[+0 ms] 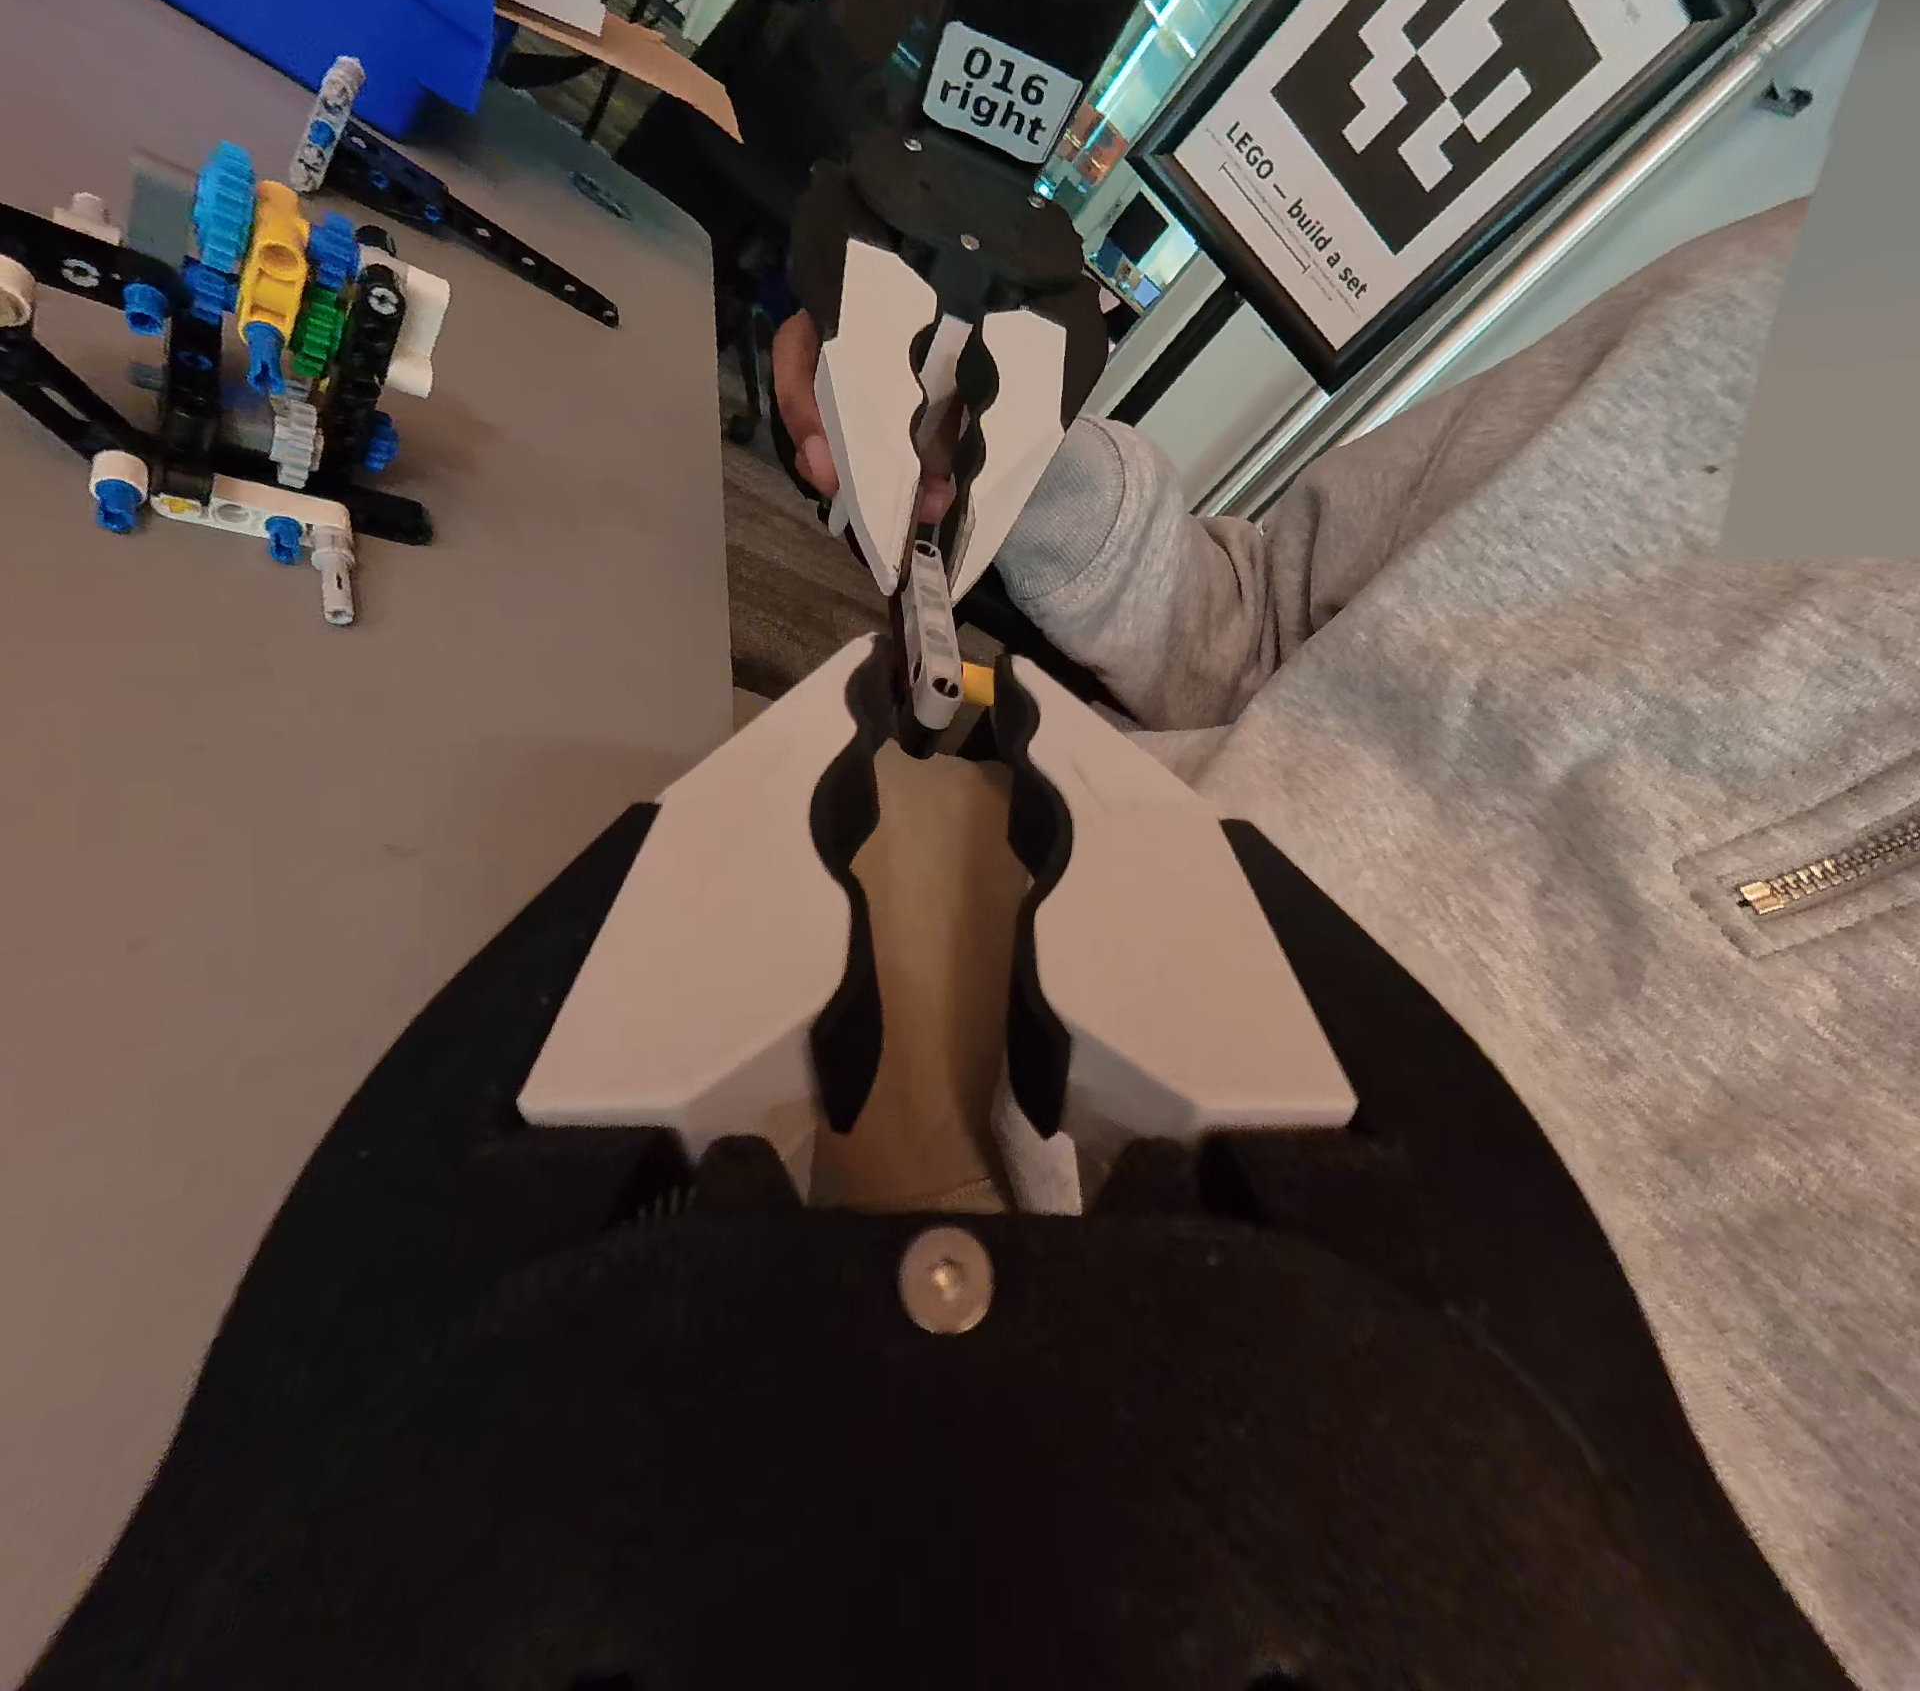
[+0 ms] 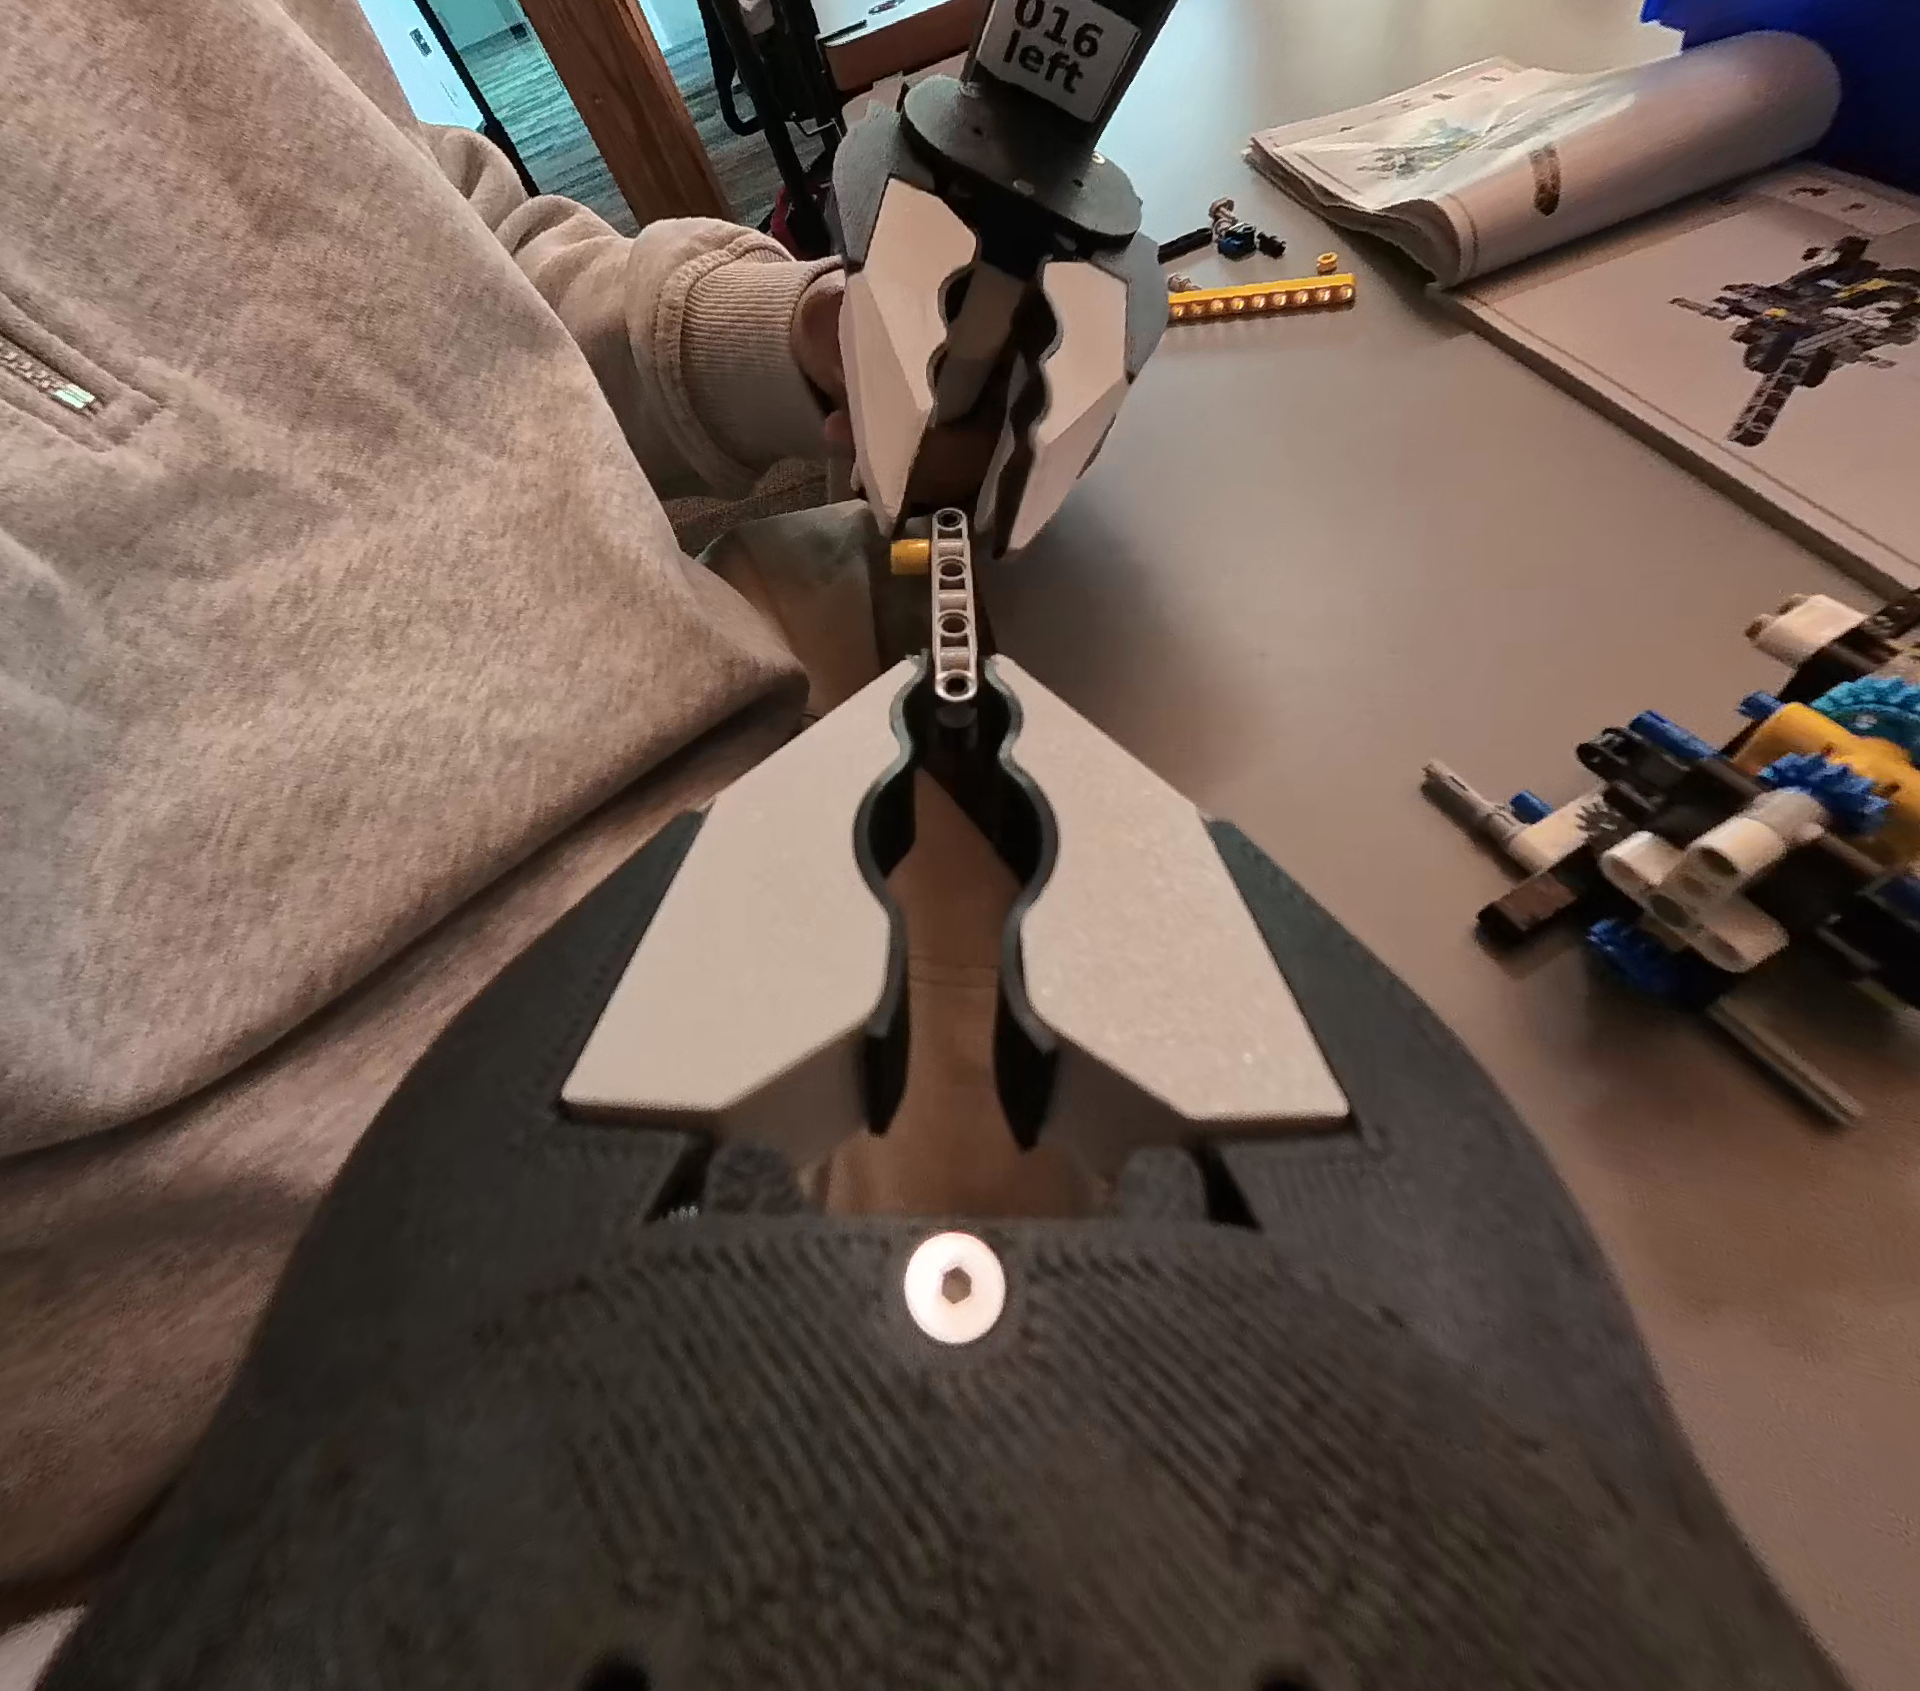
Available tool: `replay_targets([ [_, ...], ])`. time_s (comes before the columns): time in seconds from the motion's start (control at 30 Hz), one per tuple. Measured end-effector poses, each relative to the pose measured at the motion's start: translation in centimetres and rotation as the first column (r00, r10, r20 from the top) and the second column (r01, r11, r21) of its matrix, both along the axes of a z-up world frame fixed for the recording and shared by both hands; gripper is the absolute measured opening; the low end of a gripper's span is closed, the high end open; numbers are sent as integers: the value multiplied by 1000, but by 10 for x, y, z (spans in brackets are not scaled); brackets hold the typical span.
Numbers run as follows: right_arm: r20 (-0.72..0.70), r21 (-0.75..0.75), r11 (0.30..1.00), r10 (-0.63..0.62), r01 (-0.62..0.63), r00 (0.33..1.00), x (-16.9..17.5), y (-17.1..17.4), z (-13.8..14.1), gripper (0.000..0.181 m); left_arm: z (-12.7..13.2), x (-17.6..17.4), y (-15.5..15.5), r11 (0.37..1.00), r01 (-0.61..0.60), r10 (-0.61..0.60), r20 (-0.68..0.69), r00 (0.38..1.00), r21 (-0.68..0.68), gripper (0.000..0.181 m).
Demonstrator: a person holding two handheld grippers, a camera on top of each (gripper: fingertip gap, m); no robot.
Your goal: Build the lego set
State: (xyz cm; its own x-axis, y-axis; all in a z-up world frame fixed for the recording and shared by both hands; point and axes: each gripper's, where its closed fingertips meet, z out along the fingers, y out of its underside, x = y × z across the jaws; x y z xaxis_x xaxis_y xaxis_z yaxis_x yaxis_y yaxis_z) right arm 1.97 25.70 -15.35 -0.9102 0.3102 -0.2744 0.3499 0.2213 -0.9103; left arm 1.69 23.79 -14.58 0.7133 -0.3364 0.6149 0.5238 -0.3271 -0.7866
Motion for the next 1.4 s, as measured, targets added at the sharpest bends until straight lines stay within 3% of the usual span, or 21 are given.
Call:
replay_targets([
  [0.23, 3, -7, 1000, -1, 1, 1000, 0, 0, 0, 6, 1, 1, -1, 1000, 11, -11, -9, 1000, 10, 9],
  [0.93, 28, -65, 998, -14, 16, 1000, -3, 4, 6, 6, 4, 1, -2, 999, 4, -2, -32, 999, 35, 16],
  [1.4, 58, -89, 995, -43, 48, 997, -9, 5, 5, 7, 4, -5, 2, 997, -65, 69, -95, 993, 42, 11],
])
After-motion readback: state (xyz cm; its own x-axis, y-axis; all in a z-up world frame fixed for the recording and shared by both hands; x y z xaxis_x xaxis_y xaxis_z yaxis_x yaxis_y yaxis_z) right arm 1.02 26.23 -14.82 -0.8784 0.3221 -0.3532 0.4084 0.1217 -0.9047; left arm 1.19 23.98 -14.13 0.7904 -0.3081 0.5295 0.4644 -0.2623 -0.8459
